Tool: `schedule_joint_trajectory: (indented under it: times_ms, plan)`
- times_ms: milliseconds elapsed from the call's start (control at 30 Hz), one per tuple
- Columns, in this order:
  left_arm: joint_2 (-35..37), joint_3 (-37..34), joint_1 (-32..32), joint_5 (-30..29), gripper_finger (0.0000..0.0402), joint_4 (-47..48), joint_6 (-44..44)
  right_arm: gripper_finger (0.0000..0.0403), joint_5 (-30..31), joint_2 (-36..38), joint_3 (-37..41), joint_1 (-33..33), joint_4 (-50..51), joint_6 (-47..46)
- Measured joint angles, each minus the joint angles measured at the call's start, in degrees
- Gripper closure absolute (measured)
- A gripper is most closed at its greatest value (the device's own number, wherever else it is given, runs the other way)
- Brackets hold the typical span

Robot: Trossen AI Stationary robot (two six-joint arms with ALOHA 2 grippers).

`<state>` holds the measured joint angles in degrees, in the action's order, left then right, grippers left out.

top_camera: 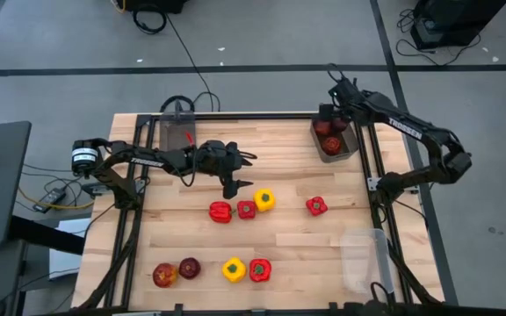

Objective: Sort produce into baskets
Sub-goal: Put the top apple into the right dark gray bin

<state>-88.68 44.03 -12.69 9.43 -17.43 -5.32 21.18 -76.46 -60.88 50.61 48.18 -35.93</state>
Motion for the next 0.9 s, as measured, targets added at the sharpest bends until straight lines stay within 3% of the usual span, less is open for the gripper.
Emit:
schedule_joint_trajectory:
  times_ms: [200,533,900]
  plan:
    - [0.0,-0.02,0.0,0.0,0.0062,-1.96,1.25,0.0134,-0.2,-3.43,0.0,0.02,1.4,-3.81]
    - [0.0,0.0,0.02,0.0,0.0062,-0.72,1.22,0.038,0.71,-11.88,0.02,0.66,-2.39,-1.45]
    - [0.0,0.0,0.02,0.0,0.0062,0.37,0.9,0.0395,-3.47,-14.15,-0.2,6.27,-3.96,-0.02]
